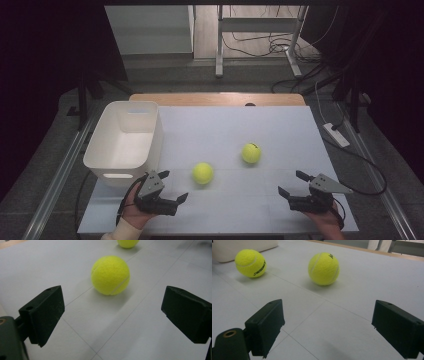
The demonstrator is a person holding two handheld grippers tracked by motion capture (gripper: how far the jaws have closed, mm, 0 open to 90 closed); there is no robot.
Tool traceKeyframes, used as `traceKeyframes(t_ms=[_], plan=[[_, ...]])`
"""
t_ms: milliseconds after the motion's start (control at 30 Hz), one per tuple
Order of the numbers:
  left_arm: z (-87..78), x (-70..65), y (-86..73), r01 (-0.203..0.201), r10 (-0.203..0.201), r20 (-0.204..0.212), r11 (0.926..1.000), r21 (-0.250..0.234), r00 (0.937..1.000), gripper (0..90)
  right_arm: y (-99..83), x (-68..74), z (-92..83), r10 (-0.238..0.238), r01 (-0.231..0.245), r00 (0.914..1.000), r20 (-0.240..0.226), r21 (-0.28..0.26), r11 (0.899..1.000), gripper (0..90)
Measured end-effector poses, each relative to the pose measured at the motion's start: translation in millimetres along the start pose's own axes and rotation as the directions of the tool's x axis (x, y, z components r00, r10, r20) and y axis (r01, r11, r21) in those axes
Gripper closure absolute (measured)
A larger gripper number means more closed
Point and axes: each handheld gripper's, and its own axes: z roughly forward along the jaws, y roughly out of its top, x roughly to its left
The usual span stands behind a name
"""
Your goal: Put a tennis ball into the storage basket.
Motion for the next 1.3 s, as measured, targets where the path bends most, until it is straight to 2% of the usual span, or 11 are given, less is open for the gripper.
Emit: traceKeyframes(t_ms=[333, 567, 1300], plan=[[3.9, -2.7, 13.4, -0.002, 0.001, 0.018, 0.9997, 0.023, 0.9998, 5.4, -0.3, 0.0, 1.1, -0.003, 0.003, 1.0, -0.004, 0.007, 1.0, 10.7], [8.5, -3.7, 19.7, 0.004, -0.005, 0.022, 0.9979, 0.064, 0.9997, 4.7, -0.2, 0.3, 0.7, -0.004, 0.004, 1.0, -0.005, 0.006, 1.0, 10.8], [20.7, -7.7, 38.5, -0.003, -0.001, 0.042, 0.9959, 0.09, 0.9991, 4.6, -0.6, 0.6, 2.0, -0.006, 0.006, 0.9999, -0.012, 0.01, 1.0, 11.0]])
